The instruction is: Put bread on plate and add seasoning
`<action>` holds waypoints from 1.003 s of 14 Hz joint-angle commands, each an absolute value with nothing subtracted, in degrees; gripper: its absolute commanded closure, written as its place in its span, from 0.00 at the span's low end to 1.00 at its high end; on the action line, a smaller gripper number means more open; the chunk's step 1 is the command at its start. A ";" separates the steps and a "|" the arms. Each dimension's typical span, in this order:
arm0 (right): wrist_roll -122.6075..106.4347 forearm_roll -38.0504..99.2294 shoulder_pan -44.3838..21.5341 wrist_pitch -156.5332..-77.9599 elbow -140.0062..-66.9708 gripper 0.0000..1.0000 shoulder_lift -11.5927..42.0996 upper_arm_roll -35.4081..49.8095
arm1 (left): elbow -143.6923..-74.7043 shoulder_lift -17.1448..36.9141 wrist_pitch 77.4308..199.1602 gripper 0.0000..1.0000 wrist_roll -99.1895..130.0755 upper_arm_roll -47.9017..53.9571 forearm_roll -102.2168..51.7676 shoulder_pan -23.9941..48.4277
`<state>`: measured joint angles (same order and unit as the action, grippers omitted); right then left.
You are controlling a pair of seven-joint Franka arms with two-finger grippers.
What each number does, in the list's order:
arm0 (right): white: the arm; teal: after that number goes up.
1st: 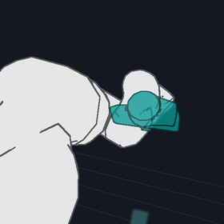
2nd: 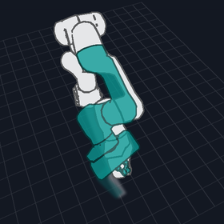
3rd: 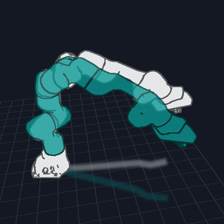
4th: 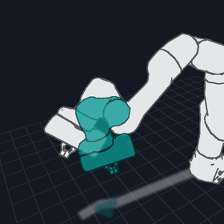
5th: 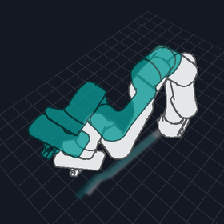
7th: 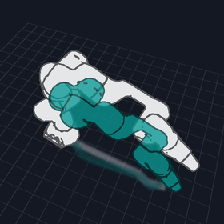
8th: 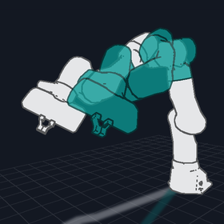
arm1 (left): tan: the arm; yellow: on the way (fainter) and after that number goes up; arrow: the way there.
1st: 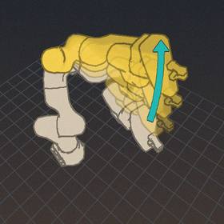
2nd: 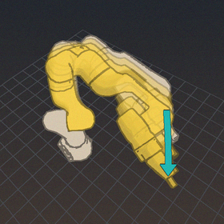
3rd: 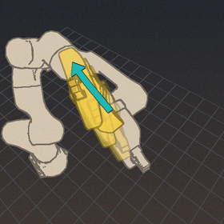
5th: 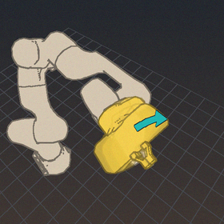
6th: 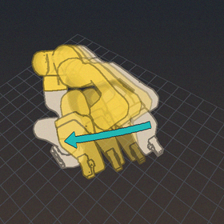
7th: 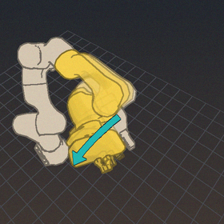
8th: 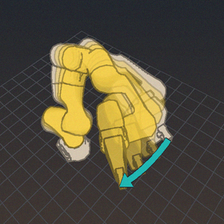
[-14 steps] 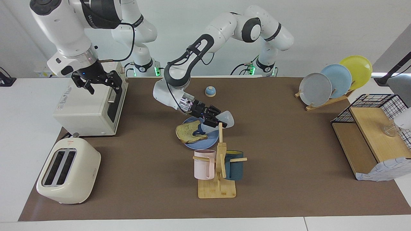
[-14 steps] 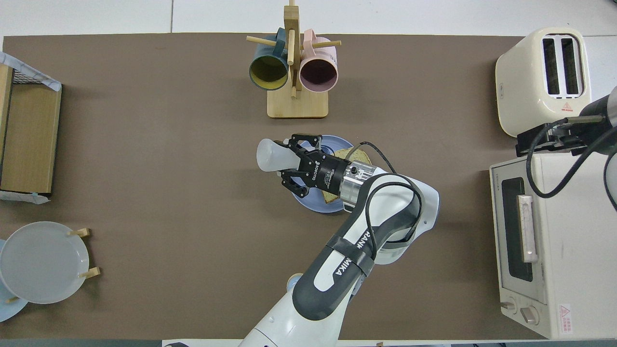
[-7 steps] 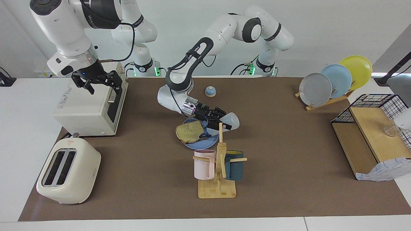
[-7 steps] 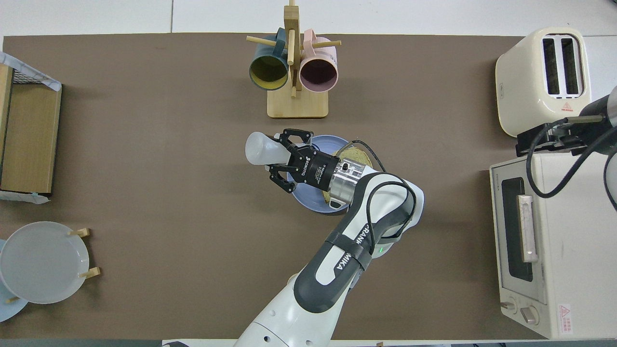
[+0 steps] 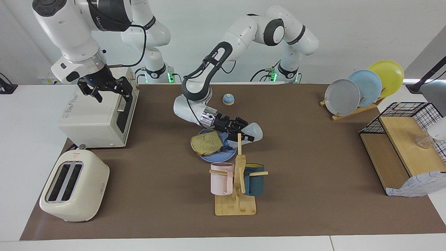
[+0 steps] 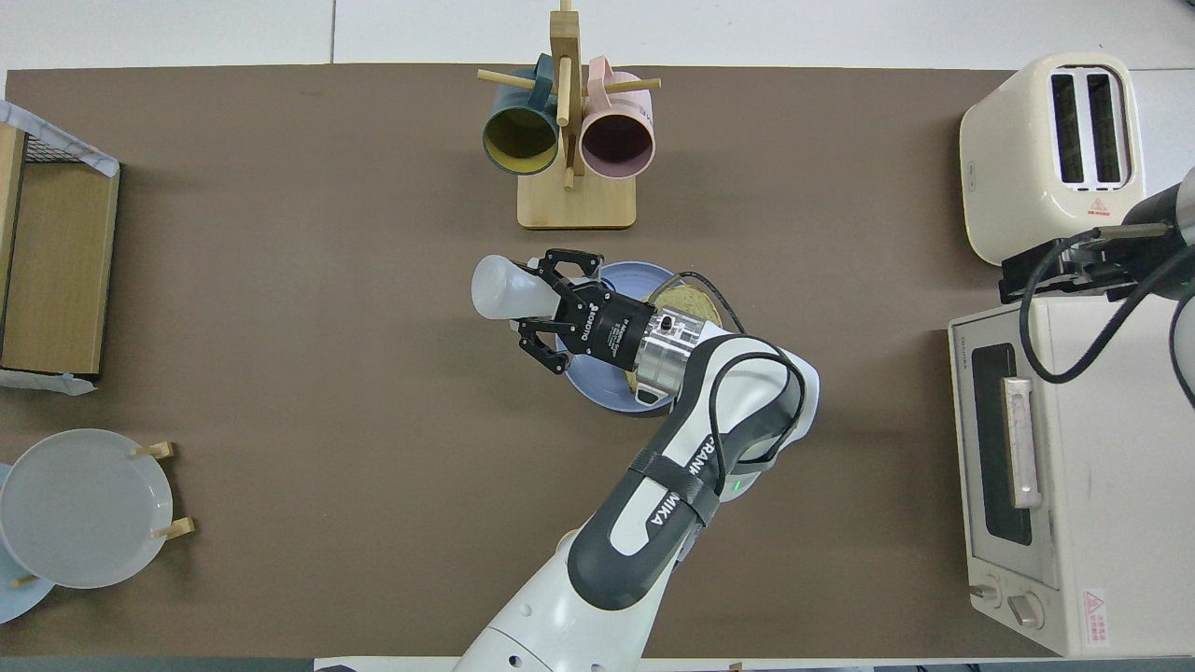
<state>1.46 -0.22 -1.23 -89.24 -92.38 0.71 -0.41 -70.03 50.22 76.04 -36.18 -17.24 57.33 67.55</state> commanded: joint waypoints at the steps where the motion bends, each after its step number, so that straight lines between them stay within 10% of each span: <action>1: -0.44 -0.88 -0.62 -90.09 -92.99 0.00 0.26 -0.18 | -69.26 49.13 76.12 1.00 -36.83 -17.40 56.43 69.95; 14: -0.53 -0.62 -0.62 -90.18 -92.99 0.00 0.35 -0.09 | -72.67 47.48 78.66 1.00 -32.80 -17.67 54.68 65.21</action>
